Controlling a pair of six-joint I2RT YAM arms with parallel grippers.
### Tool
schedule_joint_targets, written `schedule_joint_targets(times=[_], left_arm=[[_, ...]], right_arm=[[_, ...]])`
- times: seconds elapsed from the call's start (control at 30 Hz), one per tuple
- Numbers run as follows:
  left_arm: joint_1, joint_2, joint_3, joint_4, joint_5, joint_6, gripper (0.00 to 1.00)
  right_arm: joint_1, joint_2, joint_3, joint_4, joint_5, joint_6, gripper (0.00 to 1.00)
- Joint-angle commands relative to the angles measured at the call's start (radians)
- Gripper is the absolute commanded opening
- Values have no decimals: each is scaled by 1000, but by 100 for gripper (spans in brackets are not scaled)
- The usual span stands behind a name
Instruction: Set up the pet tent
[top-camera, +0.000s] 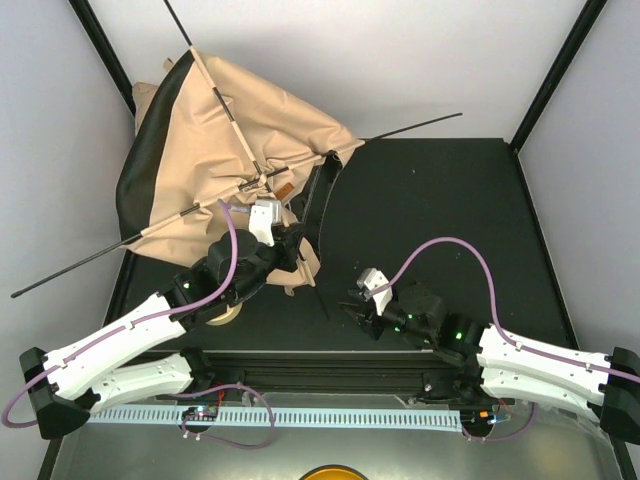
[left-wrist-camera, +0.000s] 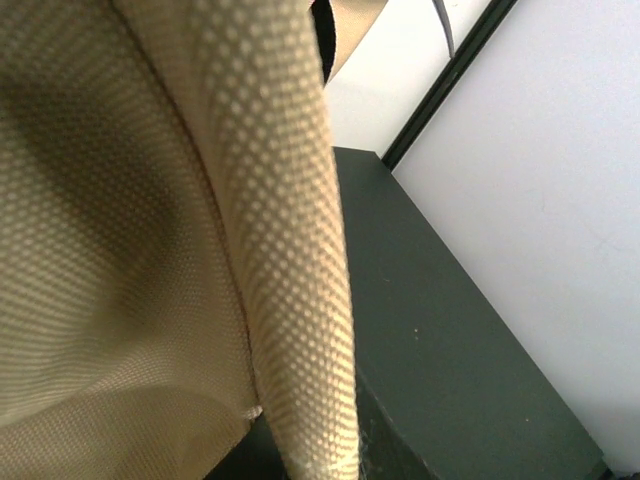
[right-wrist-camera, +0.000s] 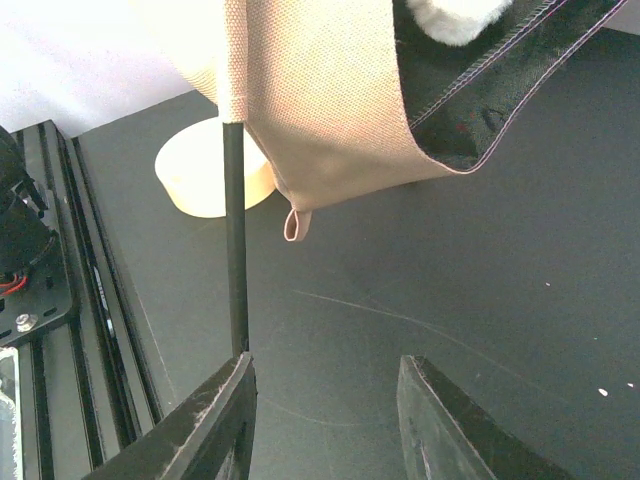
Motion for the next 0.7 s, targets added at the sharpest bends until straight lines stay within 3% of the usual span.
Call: schedule_joint_targets(times=[0.0, 0.67], left_arm=[[2, -7, 53, 33, -7, 26, 2], [4, 4, 65, 37, -15, 42, 2]], right_arm=[[5, -4, 4, 21, 3, -4, 42], [5, -47, -7, 20, 32, -52, 42]])
